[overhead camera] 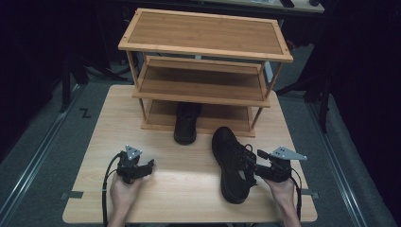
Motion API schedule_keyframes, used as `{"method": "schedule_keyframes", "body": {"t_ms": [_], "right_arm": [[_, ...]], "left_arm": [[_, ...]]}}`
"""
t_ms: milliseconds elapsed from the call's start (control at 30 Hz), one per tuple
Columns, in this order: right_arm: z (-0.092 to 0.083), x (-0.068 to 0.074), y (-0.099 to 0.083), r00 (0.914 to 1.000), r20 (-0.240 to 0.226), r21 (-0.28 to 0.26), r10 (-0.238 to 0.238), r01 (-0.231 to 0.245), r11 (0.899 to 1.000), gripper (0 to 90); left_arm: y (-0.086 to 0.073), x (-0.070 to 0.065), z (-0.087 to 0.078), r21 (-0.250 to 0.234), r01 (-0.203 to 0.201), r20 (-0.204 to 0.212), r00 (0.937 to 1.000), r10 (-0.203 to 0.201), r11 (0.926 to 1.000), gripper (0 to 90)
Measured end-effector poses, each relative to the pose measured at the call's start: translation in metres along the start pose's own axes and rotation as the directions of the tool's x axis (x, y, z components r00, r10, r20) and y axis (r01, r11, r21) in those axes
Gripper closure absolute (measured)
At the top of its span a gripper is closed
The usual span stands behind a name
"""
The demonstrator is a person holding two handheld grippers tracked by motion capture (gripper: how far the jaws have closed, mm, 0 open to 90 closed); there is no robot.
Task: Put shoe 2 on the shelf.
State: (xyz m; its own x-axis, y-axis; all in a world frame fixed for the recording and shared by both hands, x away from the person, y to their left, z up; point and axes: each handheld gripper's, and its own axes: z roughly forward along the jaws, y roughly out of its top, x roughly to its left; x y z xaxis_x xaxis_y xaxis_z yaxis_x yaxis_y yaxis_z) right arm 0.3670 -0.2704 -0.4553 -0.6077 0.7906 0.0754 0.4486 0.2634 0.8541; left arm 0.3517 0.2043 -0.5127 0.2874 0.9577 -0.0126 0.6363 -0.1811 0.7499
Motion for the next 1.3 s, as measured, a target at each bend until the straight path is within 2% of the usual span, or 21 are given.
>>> {"method": "schedule_keyframes", "body": {"t_ms": [233, 267, 433, 467, 500, 533, 600, 800, 933, 1000, 1100, 1300], "right_arm": [[0.01, 0.018, 0.007, 0.9981, 0.009, 0.027, -0.061, 0.06, 0.998, 37.1], [0.013, 0.023, 0.009, 0.9975, 0.011, 0.036, -0.069, 0.069, 0.997, 40.3], [0.013, 0.03, 0.01, 0.9985, 0.026, 0.036, -0.049, 0.048, 0.998, 45.4], [0.014, 0.032, 0.011, 1.0, 0.006, 0.06, -0.008, 0.008, 0.998, 47.1], [0.014, 0.032, 0.011, 1.0, 0.006, 0.06, -0.008, 0.008, 0.998, 47.1], [0.018, 0.034, 0.012, 1.0, 0.003, 0.091, 0.002, -0.002, 0.996, 49.6], [0.022, 0.037, 0.013, 1.0, 0.0, 0.114, 0.008, -0.008, 0.993, 53.2], [0.033, 0.047, 0.018, 0.9993, 0.029, 0.166, -0.023, 0.018, 0.986, 68.3], [0.034, 0.047, 0.02, 0.9988, 0.045, 0.18, -0.021, 0.012, 0.984, 72.9], [0.036, 0.05, 0.022, 0.9973, 0.066, 0.208, -0.034, 0.02, 0.978, 77.1], [0.037, 0.052, 0.024, 0.9953, 0.084, 0.223, -0.048, 0.028, 0.974, 79.7], [0.036, 0.052, 0.026, 0.9947, 0.1, 0.231, -0.025, 0.001, 0.973, 86.7]], "left_arm": [[0.0, 0.0, 0.0, 0.0, 0.0, 0.0, 1.0, 0.0, 1.0, 28.8], [0.0, 0.0, 0.0, 0.0, 0.0, 0.0, 1.0, 0.0, 1.0, 28.7], [0.0, 0.0, 0.0, 0.0, 0.0, 0.0, 1.0, 0.0, 1.0, 28.7], [0.0, 0.0, 0.0, 0.0, 0.0, 0.0, 1.0, 0.0, 1.0, 28.7], [0.0, 0.0, 0.0, 0.0, 0.0, 0.0, 1.0, 0.0, 1.0, 28.7], [0.0, 0.0, 0.0, 0.0, 0.0, 0.0, 1.0, 0.0, 1.0, 28.7], [0.0, 0.0, 0.0, 0.0, 0.0, 0.0, 1.0, 0.0, 1.0, 28.7], [0.0, 0.0, 0.0, 0.0, 0.001, 0.001, 1.0, -0.001, 1.0, 28.4], [0.0, 0.0, 0.0, 0.0, 0.0, 0.001, 1.0, 0.0, 1.0, 28.2], [0.0, -0.001, 0.0, 0.0, -0.001, 0.001, 1.0, 0.001, 1.0, 28.1], [0.0, -0.001, 0.0, 0.0, -0.001, 0.0, 1.0, 0.001, 1.0, 28.0], [0.0, -0.002, 0.0, 0.0, -0.004, 0.003, 1.0, 0.004, 1.0, 27.8]]}}
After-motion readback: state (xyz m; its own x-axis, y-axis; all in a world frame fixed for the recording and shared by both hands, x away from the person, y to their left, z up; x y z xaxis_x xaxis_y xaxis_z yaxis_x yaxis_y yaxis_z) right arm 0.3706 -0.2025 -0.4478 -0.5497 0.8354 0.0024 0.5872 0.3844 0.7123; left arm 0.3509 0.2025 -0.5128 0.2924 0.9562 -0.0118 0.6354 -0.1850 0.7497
